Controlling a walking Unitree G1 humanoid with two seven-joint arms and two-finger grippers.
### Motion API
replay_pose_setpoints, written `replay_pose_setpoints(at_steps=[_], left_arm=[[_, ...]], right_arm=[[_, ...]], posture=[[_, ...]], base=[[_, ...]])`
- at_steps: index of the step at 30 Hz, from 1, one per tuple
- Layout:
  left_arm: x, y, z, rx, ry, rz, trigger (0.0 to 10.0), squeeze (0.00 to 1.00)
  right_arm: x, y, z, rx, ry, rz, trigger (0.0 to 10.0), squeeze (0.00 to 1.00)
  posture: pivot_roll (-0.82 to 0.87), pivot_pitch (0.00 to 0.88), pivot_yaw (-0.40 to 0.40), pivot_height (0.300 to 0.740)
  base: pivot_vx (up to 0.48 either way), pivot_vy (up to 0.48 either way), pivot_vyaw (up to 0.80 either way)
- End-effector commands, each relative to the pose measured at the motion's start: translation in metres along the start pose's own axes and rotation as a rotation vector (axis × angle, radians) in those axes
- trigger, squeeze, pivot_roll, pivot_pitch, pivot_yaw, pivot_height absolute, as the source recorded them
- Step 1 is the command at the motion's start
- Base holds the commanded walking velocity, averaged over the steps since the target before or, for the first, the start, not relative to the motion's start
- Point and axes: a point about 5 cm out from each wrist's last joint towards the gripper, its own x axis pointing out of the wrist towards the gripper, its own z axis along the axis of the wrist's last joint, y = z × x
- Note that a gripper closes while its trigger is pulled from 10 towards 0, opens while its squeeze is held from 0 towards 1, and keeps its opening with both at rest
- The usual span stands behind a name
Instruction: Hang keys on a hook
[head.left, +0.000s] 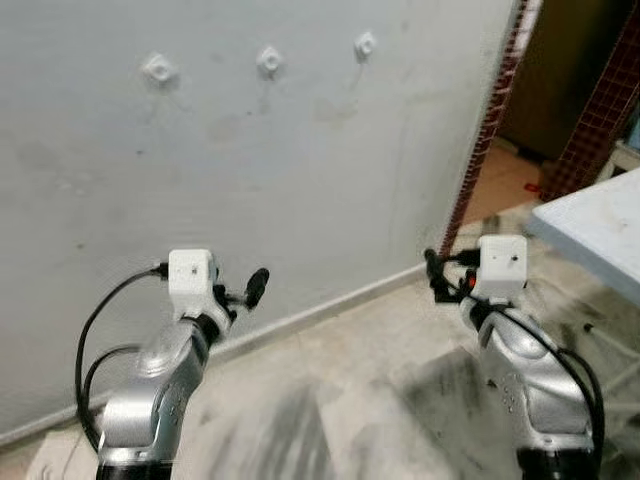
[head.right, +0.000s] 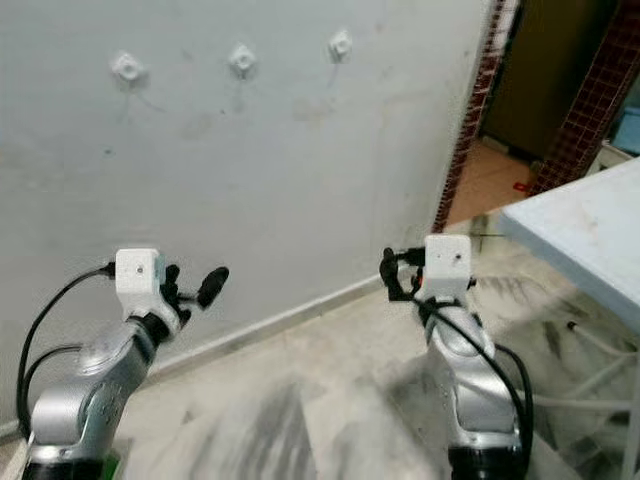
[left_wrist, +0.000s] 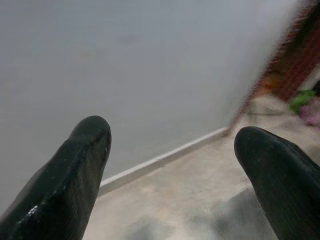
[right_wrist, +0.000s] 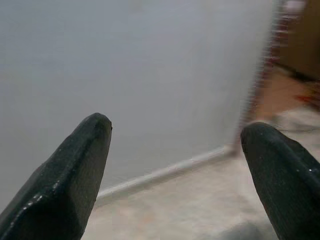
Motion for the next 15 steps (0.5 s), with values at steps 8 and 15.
replay_pose_setpoints(at_steps=[8, 15], left_arm=[[0.0019, -0.0103, 0.0063, 0.005, -0.035, -0.044, 10.0, 0.00], [0.0024, -0.0106, 0.0067, 0.003, -0.038, -0.046, 10.0, 0.00]], right_arm=[[0.0018, -0.0073, 0.0062, -0.050, -0.023, -0.048, 10.0, 0.00], [0.0015, -0.0092, 0.0035, -0.029, -0.015, -0.068, 10.0, 0.00]], posture=[[0.00, 0.000, 0.015, 0.740], [-0.01, 0.000, 0.012, 0.740]], base=[[0.000, 0.000, 0.00], [0.000, 0.000, 0.00]])
